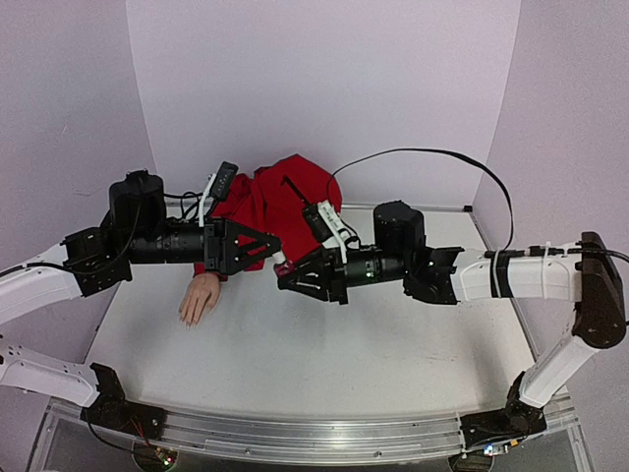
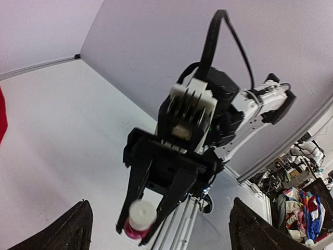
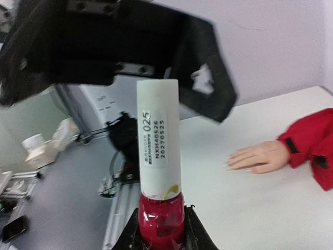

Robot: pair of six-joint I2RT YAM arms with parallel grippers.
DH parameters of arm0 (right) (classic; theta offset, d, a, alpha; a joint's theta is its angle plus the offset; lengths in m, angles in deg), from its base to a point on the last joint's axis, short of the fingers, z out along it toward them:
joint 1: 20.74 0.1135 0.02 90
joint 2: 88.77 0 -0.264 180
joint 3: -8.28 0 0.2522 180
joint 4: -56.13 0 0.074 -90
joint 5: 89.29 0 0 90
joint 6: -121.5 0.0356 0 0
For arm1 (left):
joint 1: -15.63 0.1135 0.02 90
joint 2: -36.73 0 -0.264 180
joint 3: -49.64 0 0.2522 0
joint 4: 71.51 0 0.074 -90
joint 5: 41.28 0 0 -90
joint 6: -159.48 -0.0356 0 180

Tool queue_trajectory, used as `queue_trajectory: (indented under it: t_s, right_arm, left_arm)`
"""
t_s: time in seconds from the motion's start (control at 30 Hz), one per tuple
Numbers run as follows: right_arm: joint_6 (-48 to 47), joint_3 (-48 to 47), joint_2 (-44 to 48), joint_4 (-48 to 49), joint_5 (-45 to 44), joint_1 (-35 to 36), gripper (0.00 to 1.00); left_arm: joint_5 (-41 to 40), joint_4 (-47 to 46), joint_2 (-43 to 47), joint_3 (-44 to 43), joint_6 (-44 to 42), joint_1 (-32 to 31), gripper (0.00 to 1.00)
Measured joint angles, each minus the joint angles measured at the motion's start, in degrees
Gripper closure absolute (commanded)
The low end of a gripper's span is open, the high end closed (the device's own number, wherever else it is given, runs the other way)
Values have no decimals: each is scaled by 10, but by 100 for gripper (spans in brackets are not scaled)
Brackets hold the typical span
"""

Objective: Paint the nails

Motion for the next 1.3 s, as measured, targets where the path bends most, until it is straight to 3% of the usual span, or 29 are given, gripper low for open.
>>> queue_trajectory:
  t_s: [0.1,0.3,0.57,0.7,0.77,0.93,1.0,1.17,1.23,1.3]
  right_arm:
    - [41,-1,0,22,106,6,100]
    - [85,-3,0,62,178,10,100]
    - [98,-3,0,73,163,9,100]
    - [94,-2,5,70,126,9,100]
    - [106,-1,12,54,103,9,100]
    - [73,2,37,-5,-28,16,100]
    - [39,1,45,-31,-139,38,100]
    - [-68,-54,-11,-82,-577,137,100]
    - [-97,-73,-46,-76,-670,151,100]
    - [-115,-71,-55,-80,-690,150,100]
  left_arm:
    - [40,-20,13,0,0,2,19]
    - [99,-53,-14,0,7,6,35]
    - [170,-87,-42,-3,18,6,66]
    - [178,-94,-51,-4,17,6,94]
    - [160,-100,-56,-5,-5,9,100]
    - [99,-104,-64,-5,-12,13,100]
    - [57,-99,-69,-6,-7,14,100]
    - [-56,-50,-102,-28,14,21,100]
    - [-85,-33,-119,-40,22,23,100]
    - [-98,-14,-141,-53,34,23,96]
